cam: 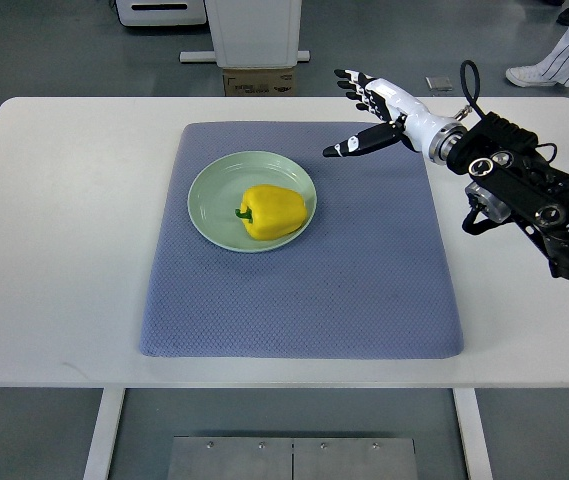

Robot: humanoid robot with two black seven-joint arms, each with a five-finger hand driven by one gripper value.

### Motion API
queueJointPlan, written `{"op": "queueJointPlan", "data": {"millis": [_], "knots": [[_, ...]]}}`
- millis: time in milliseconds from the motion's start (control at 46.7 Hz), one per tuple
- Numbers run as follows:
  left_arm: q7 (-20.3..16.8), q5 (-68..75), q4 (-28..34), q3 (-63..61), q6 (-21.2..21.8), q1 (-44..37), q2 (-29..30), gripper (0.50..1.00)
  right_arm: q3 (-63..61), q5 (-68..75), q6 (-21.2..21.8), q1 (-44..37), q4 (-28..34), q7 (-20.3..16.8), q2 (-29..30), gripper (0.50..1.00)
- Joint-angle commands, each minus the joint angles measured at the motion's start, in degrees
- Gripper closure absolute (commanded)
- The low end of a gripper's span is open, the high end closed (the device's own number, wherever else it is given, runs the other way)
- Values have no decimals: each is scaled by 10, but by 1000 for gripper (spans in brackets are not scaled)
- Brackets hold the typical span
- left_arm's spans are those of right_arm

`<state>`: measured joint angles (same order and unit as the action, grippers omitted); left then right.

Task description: Place yellow pepper on plate with right hand

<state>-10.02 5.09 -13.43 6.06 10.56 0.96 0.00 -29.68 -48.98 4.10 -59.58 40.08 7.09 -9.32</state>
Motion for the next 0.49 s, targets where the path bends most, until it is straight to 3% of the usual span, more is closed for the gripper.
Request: {"op": "queueJointPlan", "data": {"millis": [0, 236, 471], "knots": [[0, -1, 0, 0, 0, 0, 0, 500, -39, 13, -22, 22, 0, -1, -1, 505], [0, 0, 0, 0, 0, 0, 0, 500, -117, 74, -72, 65, 1, -13, 4, 507], [0, 0, 0, 0, 0, 0, 0, 500, -214, 90, -79, 118, 3, -15, 33, 509]]}}
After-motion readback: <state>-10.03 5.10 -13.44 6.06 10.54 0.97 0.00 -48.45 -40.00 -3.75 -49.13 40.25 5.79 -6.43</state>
